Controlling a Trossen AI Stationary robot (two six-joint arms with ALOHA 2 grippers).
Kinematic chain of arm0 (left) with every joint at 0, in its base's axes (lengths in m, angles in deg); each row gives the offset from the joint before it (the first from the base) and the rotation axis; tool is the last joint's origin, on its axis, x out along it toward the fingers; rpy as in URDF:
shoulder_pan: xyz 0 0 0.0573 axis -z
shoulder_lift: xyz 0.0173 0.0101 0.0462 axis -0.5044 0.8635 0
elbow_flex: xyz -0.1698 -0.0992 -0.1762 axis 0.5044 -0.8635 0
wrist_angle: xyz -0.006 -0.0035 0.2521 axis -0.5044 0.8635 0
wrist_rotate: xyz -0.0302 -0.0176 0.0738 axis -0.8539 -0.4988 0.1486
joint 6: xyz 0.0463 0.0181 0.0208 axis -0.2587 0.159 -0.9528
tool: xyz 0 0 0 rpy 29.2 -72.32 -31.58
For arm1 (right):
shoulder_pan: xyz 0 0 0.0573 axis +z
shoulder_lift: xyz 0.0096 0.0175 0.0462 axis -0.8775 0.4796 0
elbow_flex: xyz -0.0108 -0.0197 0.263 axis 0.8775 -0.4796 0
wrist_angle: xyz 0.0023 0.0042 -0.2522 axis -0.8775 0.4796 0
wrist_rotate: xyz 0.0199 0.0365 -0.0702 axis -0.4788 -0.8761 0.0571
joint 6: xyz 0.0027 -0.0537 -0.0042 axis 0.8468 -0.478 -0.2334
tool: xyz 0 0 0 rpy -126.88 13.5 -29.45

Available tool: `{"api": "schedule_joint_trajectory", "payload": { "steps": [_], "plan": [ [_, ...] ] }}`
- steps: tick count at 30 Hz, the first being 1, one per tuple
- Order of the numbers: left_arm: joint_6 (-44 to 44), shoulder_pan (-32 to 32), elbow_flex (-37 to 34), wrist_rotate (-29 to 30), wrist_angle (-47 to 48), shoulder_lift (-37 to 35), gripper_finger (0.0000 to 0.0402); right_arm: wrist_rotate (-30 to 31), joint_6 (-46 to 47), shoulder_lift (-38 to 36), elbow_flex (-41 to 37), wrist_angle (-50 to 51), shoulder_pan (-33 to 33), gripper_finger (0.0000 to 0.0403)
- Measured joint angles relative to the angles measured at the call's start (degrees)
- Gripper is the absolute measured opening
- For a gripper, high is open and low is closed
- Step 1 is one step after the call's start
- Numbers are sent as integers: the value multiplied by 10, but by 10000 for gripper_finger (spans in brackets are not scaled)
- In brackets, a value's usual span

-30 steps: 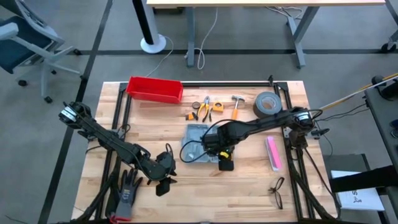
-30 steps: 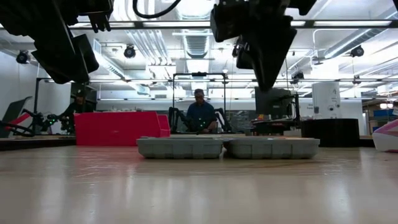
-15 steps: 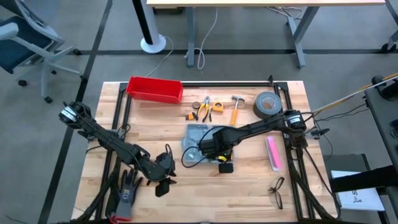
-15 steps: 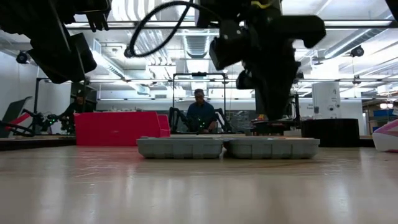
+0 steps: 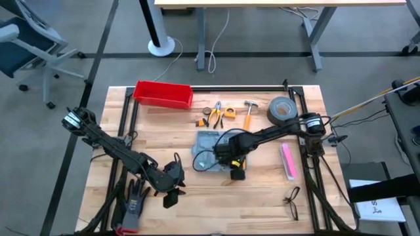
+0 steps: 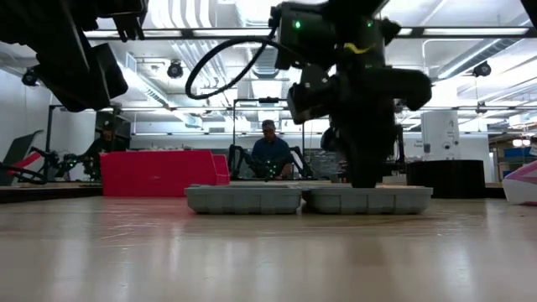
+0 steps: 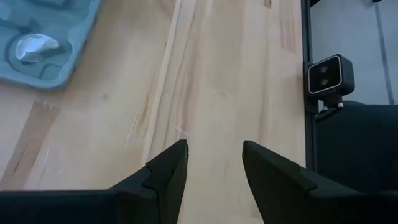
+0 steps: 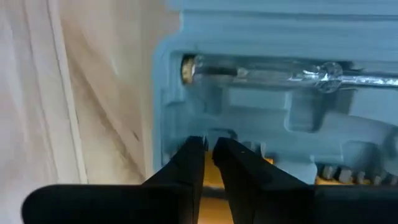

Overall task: Prefit tool cases
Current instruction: Put the set of interchangeable screwdriver bits into the gray toolbox, then put the pliers into the gray toolbox

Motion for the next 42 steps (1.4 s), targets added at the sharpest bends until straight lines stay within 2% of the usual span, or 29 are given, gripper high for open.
{"api": "schedule_joint_trajectory", "payload": {
  "steps": [5, 10, 18, 28, 34, 42],
  "plan": [
    [5, 2, 0, 0, 0, -8, 162, 7, 8, -14, -4, 12, -4, 26],
    [10, 5, 0, 0, 0, -14, 162, 60, 15, -41, 21, 51, -4, 24],
    [10, 6, 0, 0, 0, -18, 162, 55, 12, -70, 28, 79, -4, 23],
    [10, 6, 0, 0, 1, -19, 162, 49, -5, -63, 25, 99, 2, 23],
    [10, 6, 0, 0, 0, -19, 162, 42, -8, -62, 13, 92, 3, 23],
    [10, 6, 0, 0, 1, -19, 162, 19, -6, -67, -72, -1, 3, 23]
  ]
}}
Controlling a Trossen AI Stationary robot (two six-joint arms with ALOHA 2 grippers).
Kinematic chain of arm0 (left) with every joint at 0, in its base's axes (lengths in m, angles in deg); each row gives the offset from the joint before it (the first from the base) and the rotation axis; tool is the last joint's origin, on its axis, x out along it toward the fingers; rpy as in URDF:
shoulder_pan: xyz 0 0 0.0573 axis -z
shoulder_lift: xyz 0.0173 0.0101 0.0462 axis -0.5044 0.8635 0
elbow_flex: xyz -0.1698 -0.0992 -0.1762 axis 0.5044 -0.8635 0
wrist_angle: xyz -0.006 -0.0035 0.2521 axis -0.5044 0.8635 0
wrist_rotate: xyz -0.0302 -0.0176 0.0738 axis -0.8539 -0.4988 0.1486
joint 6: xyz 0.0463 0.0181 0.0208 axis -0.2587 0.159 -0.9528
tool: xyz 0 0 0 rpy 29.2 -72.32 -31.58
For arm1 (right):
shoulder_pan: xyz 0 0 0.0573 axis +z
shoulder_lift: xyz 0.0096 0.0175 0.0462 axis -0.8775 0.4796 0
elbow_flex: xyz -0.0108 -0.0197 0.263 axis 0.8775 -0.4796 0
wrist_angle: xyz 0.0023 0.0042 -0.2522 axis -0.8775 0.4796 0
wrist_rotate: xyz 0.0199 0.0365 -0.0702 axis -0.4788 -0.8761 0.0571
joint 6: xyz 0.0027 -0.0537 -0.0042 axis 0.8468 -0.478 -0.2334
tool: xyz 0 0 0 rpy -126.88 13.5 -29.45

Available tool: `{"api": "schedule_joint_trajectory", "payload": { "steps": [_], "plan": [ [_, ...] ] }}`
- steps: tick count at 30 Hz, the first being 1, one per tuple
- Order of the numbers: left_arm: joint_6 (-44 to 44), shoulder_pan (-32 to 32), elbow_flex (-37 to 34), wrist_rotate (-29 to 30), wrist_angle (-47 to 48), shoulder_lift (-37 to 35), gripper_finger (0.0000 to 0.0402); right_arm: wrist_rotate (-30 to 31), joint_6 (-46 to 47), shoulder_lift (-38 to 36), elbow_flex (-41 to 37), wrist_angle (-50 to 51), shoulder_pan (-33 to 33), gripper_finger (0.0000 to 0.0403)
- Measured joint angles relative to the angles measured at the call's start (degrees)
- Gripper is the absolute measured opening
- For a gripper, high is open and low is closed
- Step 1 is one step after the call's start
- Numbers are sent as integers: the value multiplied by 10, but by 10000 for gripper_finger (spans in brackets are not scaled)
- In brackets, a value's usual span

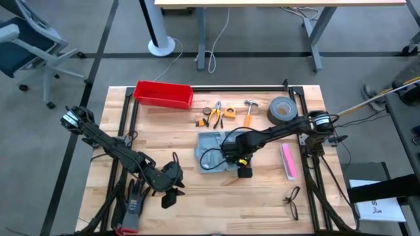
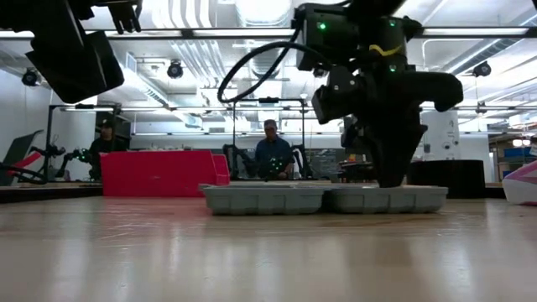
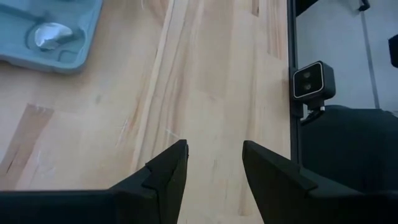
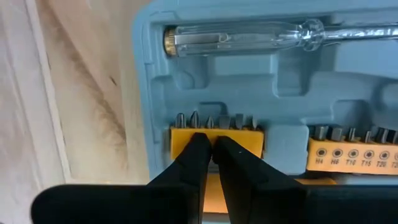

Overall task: Prefit tool cases
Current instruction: Put the pliers into the gray toolbox

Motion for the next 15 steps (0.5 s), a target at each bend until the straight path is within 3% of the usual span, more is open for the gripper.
{"api": "schedule_joint_trajectory", "payload": {
  "steps": [5, 15],
  "plan": [
    [0, 0, 0, 0, 0, -1, 162, 0, 6, -2, -1, 17, 0, 23],
    [-3, 0, 0, 6, 0, -7, 162, 86, -6, -25, 75, 85, -2, 23]
  ]
}}
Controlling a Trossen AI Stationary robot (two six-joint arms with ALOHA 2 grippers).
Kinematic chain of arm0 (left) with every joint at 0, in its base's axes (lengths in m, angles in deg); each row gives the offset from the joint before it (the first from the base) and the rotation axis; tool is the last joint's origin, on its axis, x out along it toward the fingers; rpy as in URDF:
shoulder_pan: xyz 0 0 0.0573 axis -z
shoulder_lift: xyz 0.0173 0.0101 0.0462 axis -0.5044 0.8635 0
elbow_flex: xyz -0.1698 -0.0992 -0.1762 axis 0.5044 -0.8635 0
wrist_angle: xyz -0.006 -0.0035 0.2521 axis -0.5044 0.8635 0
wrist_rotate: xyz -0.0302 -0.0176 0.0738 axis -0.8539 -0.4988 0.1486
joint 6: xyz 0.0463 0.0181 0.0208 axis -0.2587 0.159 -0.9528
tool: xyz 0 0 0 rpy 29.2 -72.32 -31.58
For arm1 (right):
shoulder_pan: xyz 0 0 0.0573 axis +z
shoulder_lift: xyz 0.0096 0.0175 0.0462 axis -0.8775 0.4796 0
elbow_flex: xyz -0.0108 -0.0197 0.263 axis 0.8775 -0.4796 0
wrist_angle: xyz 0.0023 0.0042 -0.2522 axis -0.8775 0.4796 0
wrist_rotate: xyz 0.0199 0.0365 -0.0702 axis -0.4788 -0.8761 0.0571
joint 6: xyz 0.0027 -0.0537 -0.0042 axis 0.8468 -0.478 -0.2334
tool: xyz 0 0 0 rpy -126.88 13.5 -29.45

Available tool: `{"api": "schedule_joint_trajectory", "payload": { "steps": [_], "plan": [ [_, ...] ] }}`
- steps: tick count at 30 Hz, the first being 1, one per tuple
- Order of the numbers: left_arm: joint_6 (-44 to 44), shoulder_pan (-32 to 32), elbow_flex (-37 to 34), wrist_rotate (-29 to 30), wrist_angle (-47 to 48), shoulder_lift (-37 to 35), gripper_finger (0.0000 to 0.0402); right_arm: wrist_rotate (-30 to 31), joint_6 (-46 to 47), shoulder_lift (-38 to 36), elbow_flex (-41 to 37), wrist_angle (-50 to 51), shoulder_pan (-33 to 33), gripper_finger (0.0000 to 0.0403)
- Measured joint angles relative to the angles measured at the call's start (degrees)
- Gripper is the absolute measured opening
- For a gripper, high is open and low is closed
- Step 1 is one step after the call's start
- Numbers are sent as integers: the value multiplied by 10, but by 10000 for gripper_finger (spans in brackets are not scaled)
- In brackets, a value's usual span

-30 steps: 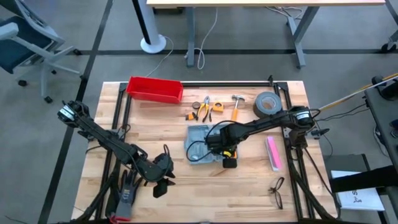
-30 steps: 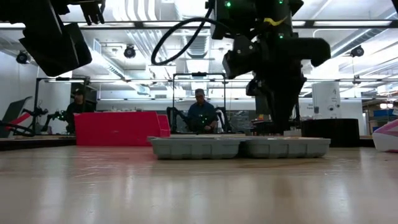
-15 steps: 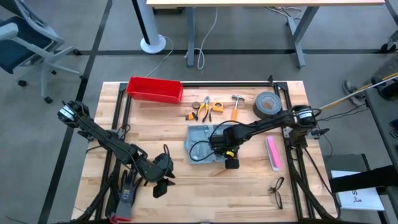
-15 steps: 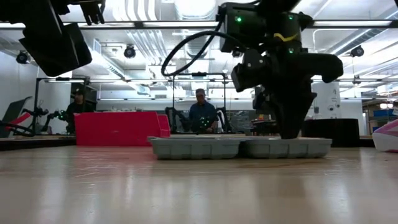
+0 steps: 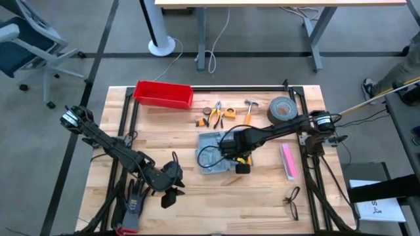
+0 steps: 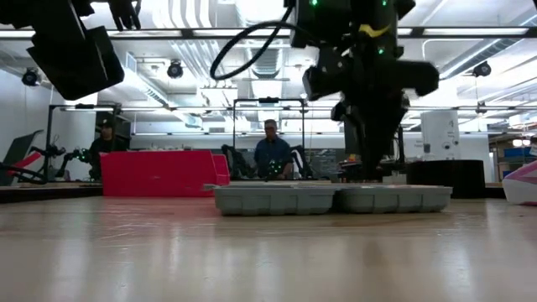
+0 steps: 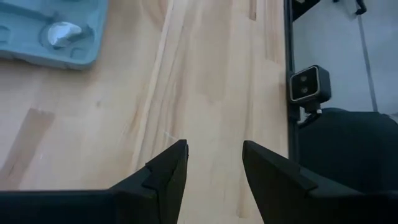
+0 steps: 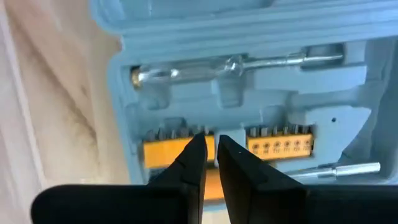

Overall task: Prefit tool cases
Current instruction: Put the pliers into the gray toolbox

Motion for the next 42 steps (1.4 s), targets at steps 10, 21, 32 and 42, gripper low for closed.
{"api": "schedule_joint_trajectory", "payload": {
  "steps": [10, 21, 32, 42],
  "plan": [
    [6, -3, 0, 128, 0, 0, 162, 24, 40, -61, -16, 1, -2, 23],
    [-1, -55, 0, 145, -7, 0, 162, 107, 112, -199, -127, -16, -2, 23],
    [-31, -170, 0, 144, -11, 0, 162, 115, 201, -306, -280, -166, -2, 23],
    [-46, -265, 0, 136, -38, 3, 162, 274, 280, -309, -314, -229, 10, 23]
  ]
}}
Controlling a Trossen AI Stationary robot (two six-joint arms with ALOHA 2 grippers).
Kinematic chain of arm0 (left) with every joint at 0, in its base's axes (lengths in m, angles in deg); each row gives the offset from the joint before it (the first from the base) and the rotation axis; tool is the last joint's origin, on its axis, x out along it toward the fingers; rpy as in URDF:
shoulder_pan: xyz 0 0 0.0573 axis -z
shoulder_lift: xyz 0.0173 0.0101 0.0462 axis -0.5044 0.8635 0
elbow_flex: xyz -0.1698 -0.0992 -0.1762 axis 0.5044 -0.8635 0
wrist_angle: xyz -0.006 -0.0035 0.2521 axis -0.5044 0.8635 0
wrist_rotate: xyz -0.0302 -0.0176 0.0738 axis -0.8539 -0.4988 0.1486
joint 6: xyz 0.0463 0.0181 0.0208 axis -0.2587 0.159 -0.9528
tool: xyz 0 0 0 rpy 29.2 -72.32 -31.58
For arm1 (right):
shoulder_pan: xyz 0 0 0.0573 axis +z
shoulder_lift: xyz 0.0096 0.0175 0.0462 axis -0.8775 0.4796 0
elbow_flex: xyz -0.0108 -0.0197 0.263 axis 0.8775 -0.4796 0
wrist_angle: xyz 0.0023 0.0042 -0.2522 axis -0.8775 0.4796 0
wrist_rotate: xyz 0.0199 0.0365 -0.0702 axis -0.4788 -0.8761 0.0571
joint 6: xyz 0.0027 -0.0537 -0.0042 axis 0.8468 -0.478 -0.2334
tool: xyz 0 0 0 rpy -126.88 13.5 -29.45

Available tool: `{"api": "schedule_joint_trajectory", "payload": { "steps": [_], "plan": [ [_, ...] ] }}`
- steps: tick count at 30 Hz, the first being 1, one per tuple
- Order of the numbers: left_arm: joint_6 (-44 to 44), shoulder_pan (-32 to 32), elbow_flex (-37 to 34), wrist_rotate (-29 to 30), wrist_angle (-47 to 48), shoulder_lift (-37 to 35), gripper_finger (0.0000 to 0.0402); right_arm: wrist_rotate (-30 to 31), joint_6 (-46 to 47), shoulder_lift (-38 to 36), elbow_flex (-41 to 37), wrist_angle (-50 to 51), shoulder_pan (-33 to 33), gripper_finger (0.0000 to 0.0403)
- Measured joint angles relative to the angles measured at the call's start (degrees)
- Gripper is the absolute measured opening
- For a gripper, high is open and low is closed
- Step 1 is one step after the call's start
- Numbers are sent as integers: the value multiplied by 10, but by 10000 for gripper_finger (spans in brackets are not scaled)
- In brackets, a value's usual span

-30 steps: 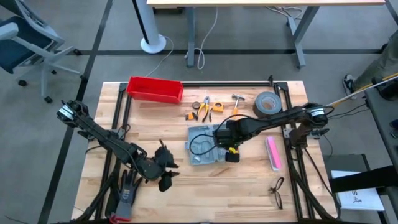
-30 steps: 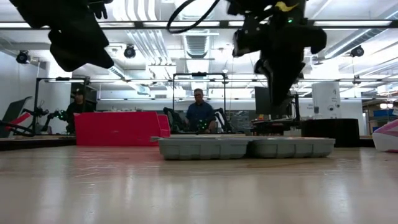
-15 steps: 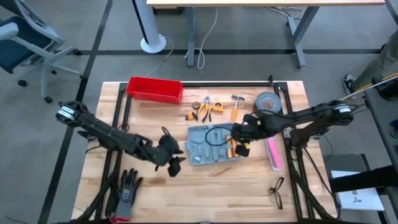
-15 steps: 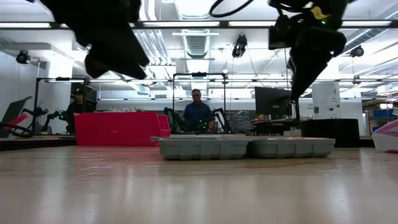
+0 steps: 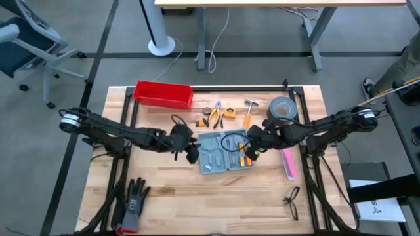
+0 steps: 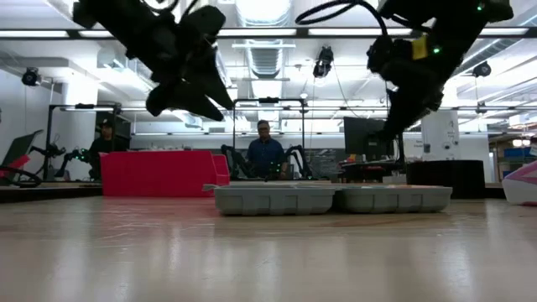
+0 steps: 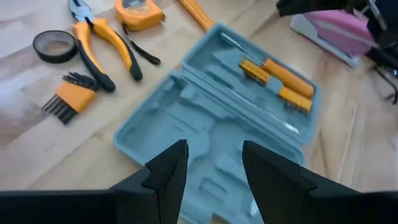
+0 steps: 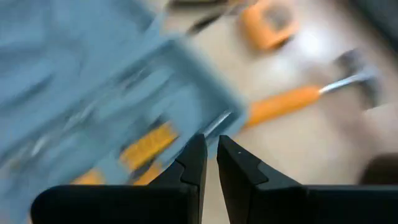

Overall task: Prefit tool cases
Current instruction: Put the pliers into the gray toolbox

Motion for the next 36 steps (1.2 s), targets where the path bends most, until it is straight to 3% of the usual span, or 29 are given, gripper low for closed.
{"api": "schedule_joint_trajectory", "payload": {
  "steps": [4, 13, 16, 23, 29, 36],
  "plan": [
    [2, -46, 0, -42, -29, 11, 162, 91, -5, -1, 3, -39, 11, 23],
    [-12, -163, 0, -148, -123, 50, 162, 138, -36, -1, 3, -83, 11, 23],
    [-36, -193, 19, -189, -110, 70, 162, 163, -40, -1, 4, -89, 11, 23],
    [-127, -207, 168, -196, 8, 148, 162, 186, -79, -1, 22, -89, 11, 23],
    [-133, -213, 329, -166, 192, 248, 162, 186, -76, -23, 39, -88, 12, 23],
    [-133, -224, 458, -151, 298, 356, 162, 186, -109, -81, 38, -85, 32, 23]
  ]
}}
